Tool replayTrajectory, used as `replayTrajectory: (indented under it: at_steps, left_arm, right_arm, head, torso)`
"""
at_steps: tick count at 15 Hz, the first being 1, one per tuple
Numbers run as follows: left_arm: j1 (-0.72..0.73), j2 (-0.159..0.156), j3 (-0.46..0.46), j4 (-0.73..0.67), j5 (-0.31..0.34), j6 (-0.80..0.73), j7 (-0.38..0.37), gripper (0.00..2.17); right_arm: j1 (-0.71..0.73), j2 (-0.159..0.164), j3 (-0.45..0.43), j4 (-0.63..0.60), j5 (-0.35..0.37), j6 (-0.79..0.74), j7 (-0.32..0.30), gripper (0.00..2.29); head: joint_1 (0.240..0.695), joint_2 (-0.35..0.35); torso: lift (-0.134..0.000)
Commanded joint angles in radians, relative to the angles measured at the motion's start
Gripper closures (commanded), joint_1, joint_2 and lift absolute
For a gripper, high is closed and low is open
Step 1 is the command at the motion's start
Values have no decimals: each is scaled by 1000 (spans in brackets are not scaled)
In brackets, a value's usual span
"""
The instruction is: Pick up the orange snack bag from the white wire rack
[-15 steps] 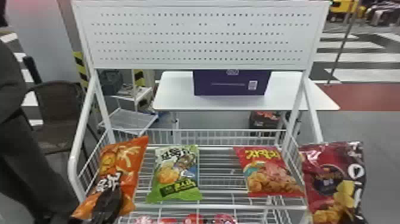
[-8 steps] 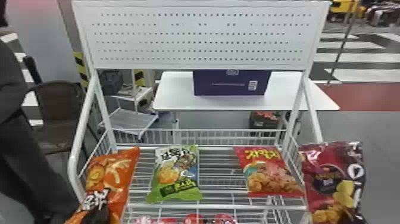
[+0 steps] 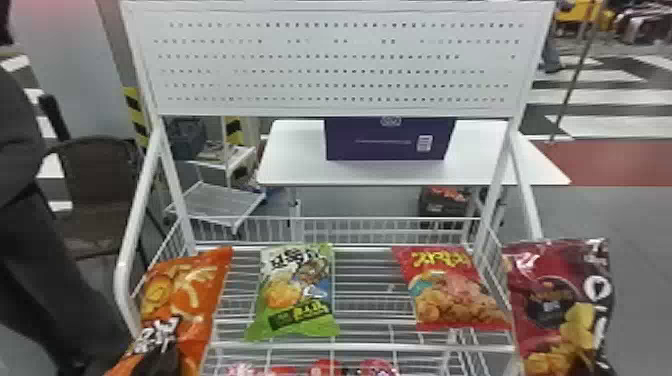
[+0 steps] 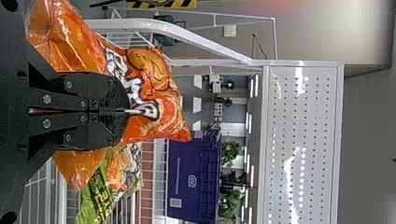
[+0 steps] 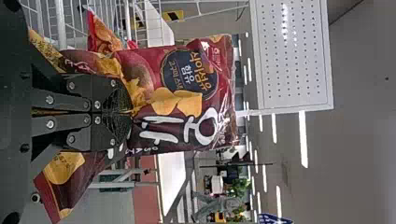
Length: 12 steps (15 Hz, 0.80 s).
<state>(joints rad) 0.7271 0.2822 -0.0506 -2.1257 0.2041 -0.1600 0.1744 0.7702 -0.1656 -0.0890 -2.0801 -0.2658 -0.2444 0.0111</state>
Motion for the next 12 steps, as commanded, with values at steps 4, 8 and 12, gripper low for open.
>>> replayTrajectory:
  at_steps: [4,8,12]
  left_arm:
    - [6,0,0,0,3,-16,-1,2128]
    - [6,0,-3,0,3,-16,-1,2128]
    - [5,0,-5,1,3,-16,-1,2128]
  right_arm:
    - [4,-2,0,-3,-1,-2,3,2105]
    - [8,-3,-3,-5,-3,-2,7,2105]
    - [9,-5,-3,-6,-3,-2,7,2105]
  head:
    - [499,0]
    - [499,0]
    - [499,0]
  torso:
    - [0]
    - [0]
    - [0]
